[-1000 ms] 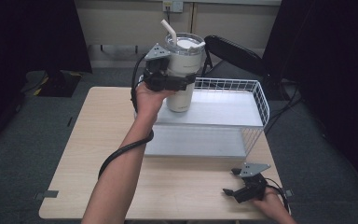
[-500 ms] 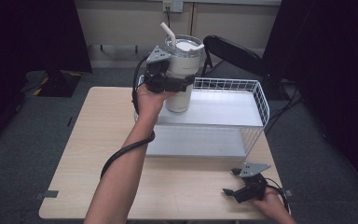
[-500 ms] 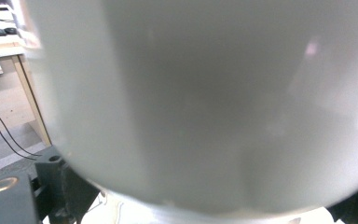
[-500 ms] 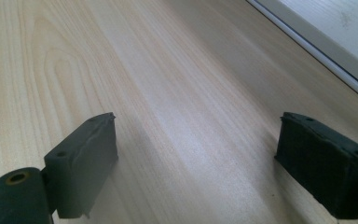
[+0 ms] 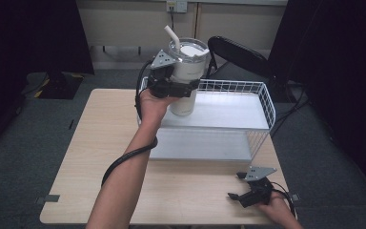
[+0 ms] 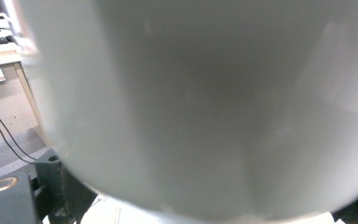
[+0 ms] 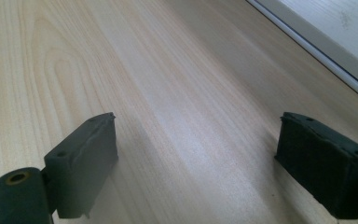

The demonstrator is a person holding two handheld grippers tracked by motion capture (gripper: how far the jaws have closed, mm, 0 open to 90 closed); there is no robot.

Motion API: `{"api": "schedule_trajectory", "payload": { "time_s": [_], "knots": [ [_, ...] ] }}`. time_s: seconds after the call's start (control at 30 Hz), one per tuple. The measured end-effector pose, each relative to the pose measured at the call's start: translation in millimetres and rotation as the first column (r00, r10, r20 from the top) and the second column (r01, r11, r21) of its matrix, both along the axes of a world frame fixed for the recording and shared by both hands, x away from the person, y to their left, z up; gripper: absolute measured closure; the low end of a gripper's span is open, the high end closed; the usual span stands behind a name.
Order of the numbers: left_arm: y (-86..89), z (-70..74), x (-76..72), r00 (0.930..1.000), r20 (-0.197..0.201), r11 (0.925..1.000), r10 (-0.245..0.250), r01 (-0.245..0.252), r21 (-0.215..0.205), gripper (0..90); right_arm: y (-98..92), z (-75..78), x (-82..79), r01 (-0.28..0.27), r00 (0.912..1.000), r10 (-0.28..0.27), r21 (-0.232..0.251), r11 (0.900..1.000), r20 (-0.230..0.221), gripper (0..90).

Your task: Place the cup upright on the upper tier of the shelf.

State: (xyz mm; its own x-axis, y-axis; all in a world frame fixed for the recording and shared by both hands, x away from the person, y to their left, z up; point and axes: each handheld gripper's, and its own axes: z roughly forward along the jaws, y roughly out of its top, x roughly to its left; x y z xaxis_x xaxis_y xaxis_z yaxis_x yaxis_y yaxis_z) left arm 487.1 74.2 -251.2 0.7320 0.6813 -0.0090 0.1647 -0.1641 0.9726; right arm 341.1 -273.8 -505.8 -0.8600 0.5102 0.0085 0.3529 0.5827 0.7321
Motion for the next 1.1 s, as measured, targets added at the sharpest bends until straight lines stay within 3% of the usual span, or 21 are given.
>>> {"api": "schedule_trajectory", "payload": {
  "time_s": [0.13, 0.3, 0.67, 1.1],
  "knots": [
    [5.6, -1.3, -0.8, 0.9999, -0.01, 0.9999, -0.003, 0.003, -0.015, 8.3, 0.0, 0.0, 0.0, 0.0, 1.0, 0.0, 0.0, 1.0, 0.0, 11.7],
    [5.8, -1.8, -4.2, 0.9999, 0.009, 0.9999, -0.013, 0.013, 0.01, 8.2, 0.0, 0.0, 0.0, 0.0, 1.0, 0.0, 0.0, 1.0, 0.0, 11.7],
    [7.2, -3.5, -6.7, 0.9999, 0.01, 0.9998, -0.006, 0.006, 0.02, 8.9, 0.0, 0.0, 0.0, 0.0, 1.0, 0.0, 0.0, 1.0, 0.0, 11.7],
    [9.0, -6.9, -7.7, 0.9994, -0.034, 1.0, -0.002, 0.002, 0.002, 8.3, 0.0, 0.0, 0.0, 0.0, 1.0, 0.0, 0.0, 1.0, 0.0, 11.7]
  ]
}}
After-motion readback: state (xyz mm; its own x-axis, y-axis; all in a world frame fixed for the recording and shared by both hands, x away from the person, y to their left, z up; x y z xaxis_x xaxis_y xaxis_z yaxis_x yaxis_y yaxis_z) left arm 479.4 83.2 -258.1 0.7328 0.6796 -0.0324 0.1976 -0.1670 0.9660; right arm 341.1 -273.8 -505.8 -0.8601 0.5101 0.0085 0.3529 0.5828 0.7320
